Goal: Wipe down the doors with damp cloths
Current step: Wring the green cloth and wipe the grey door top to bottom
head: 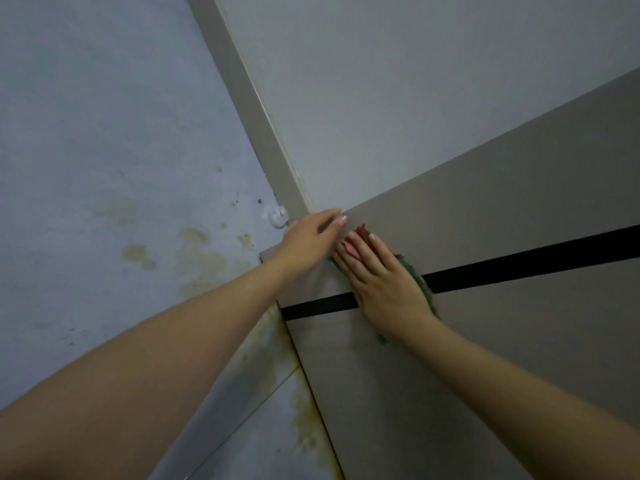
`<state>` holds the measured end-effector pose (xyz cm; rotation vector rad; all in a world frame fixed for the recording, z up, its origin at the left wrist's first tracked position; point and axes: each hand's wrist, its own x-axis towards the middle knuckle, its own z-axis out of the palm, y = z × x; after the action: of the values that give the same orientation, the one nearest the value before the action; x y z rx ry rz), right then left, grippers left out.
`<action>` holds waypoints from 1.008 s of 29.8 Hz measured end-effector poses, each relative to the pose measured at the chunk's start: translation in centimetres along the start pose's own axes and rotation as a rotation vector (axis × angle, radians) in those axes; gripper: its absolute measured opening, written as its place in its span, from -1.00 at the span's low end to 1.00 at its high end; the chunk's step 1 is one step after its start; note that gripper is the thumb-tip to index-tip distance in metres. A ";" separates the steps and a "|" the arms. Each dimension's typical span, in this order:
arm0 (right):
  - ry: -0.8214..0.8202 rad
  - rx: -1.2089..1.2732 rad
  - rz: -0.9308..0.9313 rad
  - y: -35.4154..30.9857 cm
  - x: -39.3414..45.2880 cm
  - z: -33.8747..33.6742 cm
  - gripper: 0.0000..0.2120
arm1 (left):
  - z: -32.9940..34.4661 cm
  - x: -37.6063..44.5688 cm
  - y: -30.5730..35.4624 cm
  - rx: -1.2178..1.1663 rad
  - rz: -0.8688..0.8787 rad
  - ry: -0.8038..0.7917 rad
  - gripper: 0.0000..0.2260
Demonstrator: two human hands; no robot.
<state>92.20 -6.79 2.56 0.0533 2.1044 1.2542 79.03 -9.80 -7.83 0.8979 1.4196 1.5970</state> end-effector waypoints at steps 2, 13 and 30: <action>-0.028 0.017 -0.035 -0.9 -0.2 0.4 -0.41 | 0.1 1.0 0.4 -0.173 -0.011 -0.071 -0.75; -0.020 -0.017 -0.091 -3.3 5.3 0.3 -0.42 | -3.1 4.7 1.1 -0.103 -0.089 -0.329 -0.77; -0.083 0.091 -0.141 -11.0 9.8 2.7 -0.43 | -2.6 4.6 0.0 -0.239 -0.105 -0.281 -0.69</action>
<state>89.44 -7.10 -12.16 -0.0031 2.0545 1.0559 74.78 -6.75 -8.15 0.8534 1.0394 1.4601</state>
